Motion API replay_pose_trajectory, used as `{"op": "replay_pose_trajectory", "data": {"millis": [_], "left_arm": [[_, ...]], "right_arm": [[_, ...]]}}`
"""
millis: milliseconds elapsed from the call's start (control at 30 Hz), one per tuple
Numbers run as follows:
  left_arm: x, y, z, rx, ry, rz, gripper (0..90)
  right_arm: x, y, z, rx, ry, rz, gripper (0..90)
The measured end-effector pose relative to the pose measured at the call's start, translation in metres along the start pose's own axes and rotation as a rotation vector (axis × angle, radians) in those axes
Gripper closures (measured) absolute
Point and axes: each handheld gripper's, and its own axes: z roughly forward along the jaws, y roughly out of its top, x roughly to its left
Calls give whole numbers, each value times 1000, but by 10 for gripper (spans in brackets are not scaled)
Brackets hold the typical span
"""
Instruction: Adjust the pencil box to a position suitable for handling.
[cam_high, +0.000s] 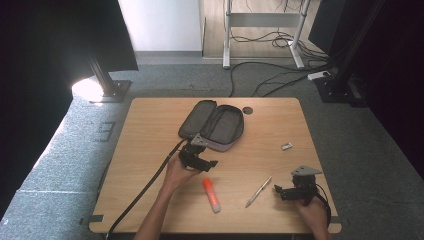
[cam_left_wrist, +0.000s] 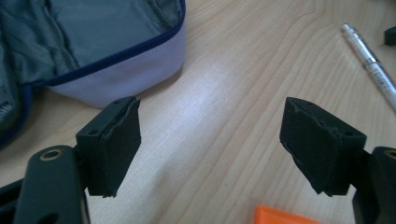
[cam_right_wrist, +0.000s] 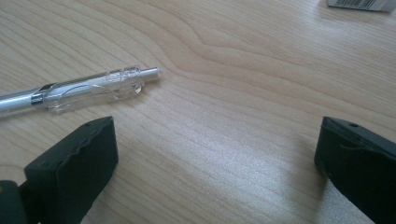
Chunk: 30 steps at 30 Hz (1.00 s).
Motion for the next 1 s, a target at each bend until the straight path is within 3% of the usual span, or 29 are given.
{"op": "replay_pose_trajectory", "data": {"millis": [133, 567, 867, 1000], "left_arm": [[2, 8, 3, 3, -19, -4, 227], [4, 32, 22, 4, -13, 4, 297], [10, 45, 35, -2, -44, -13, 354], [12, 50, 39, 9, -33, -6, 370]], "right_arm": [[0, 0, 0, 0, 0, 0, 0], [0, 0, 0, 0, 0, 0, 0], [0, 0, 0, 0, 0, 0, 0], [0, 0, 0, 0, 0, 0, 0]]}}
